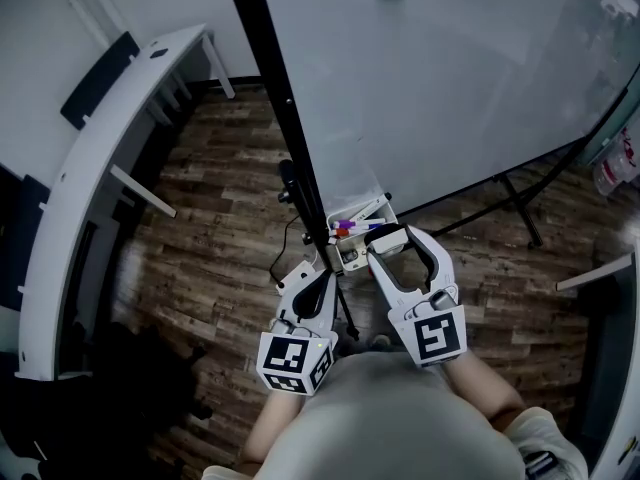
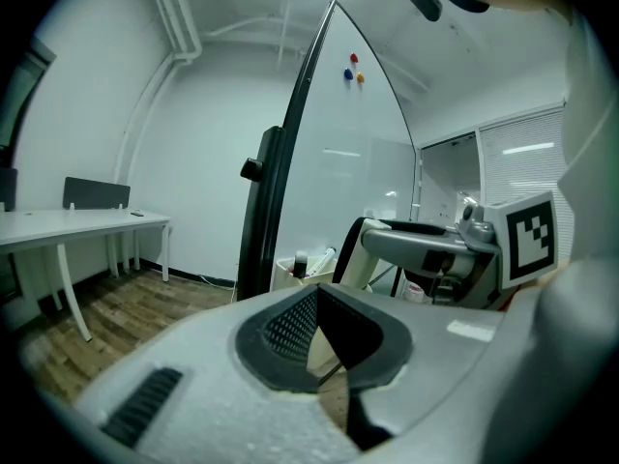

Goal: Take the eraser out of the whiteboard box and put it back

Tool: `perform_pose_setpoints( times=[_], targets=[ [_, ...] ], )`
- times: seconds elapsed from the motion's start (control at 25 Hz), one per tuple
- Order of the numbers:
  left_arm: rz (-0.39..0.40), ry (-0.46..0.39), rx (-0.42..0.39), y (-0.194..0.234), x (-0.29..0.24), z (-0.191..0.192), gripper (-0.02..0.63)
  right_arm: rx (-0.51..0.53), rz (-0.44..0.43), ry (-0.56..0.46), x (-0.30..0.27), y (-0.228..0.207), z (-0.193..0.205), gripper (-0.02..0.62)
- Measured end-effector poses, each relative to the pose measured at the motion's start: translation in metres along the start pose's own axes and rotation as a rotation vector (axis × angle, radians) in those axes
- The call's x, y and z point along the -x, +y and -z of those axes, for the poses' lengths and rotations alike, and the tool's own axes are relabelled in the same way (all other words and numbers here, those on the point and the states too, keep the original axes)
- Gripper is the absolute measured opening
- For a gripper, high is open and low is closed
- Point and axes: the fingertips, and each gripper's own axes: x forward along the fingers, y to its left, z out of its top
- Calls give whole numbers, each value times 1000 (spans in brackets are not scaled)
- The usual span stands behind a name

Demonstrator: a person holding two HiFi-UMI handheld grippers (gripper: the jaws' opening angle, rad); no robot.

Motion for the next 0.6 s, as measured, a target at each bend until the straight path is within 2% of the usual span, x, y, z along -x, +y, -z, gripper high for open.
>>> perform_pose_setpoints(
  times=[0.32,0.44,0.6],
  targets=[
    [-30,2,13,2,-3,2,2,-38,-28,93,-6,0,31,255],
    [-37,10,17,3,-6,5,1,-11,-46,93,-11,1,37,255],
    [-43,13,19,2,-9,6,0,-46,-55,138,-12,2,51,255]
  ],
)
